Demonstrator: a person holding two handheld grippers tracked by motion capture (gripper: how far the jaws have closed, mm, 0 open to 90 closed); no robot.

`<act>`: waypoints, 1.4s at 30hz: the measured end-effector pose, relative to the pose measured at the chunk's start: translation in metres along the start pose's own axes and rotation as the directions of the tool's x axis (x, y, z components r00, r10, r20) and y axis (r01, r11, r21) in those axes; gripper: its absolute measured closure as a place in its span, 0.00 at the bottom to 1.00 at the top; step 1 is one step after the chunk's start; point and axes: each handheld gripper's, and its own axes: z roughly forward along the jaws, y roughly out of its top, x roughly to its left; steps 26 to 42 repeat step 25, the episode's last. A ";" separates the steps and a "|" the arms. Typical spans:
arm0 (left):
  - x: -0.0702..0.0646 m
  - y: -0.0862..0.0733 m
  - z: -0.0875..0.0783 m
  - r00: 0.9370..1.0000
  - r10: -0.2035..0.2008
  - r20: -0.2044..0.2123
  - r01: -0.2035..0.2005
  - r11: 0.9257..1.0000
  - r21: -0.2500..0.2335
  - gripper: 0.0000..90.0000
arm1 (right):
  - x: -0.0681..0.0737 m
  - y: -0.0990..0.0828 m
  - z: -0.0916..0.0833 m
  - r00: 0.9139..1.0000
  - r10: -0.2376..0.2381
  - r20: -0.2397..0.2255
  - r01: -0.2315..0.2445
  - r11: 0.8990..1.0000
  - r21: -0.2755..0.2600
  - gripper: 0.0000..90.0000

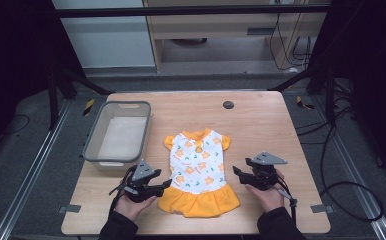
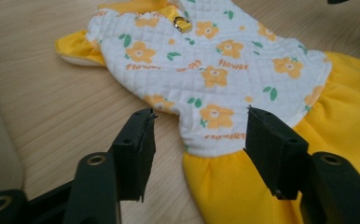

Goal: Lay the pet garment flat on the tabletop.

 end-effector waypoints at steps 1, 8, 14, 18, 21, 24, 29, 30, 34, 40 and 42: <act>0.000 0.000 0.000 1.000 0.000 0.000 0.000 1.000 0.000 0.43 | 0.000 0.000 0.000 1.000 0.000 0.000 0.000 1.000 0.000 0.40; 0.013 -0.015 -0.021 0.999 -0.023 -0.035 0.023 1.000 -0.006 0.36 | -0.022 -0.011 -0.015 0.997 0.057 0.049 -0.056 0.998 -0.006 0.29; 0.023 -0.027 -0.033 0.997 -0.038 -0.069 0.038 0.999 0.005 0.34 | -0.034 -0.020 -0.025 0.994 0.081 0.075 -0.081 0.997 -0.007 0.24; 0.031 -0.037 -0.043 0.994 -0.042 -0.102 0.044 0.999 0.018 0.33 | -0.038 -0.024 -0.030 0.993 0.078 0.092 -0.078 0.997 -0.005 0.20; 0.037 -0.043 -0.050 0.991 -0.063 -0.119 0.065 0.998 0.011 0.32 | -0.041 -0.027 -0.031 0.992 0.083 0.096 -0.084 0.996 0.000 0.19; 0.044 -0.050 -0.057 0.987 -0.087 -0.132 0.089 0.996 0.013 0.32 | -0.044 -0.030 -0.035 0.991 0.084 0.107 -0.084 0.996 -0.004 0.18; 0.044 -0.050 -0.057 0.987 -0.087 -0.132 0.089 0.996 0.013 0.32 | -0.044 -0.030 -0.035 0.991 0.084 0.107 -0.084 0.996 -0.004 0.18; 0.044 -0.050 -0.057 0.987 -0.087 -0.132 0.089 0.996 0.013 0.32 | -0.044 -0.030 -0.035 0.991 0.084 0.107 -0.084 0.996 -0.004 0.18; 0.044 -0.050 -0.057 0.987 -0.087 -0.132 0.089 0.996 0.013 0.32 | -0.044 -0.030 -0.035 0.991 0.084 0.107 -0.084 0.996 -0.004 0.18; 0.044 -0.050 -0.057 0.987 -0.087 -0.132 0.089 0.996 0.013 0.32 | -0.044 -0.030 -0.035 0.991 0.084 0.107 -0.084 0.996 -0.004 0.18; 0.044 -0.050 -0.057 0.987 -0.087 -0.132 0.089 0.996 0.013 0.32 | -0.044 -0.030 -0.035 0.991 0.084 0.107 -0.084 0.996 -0.004 0.18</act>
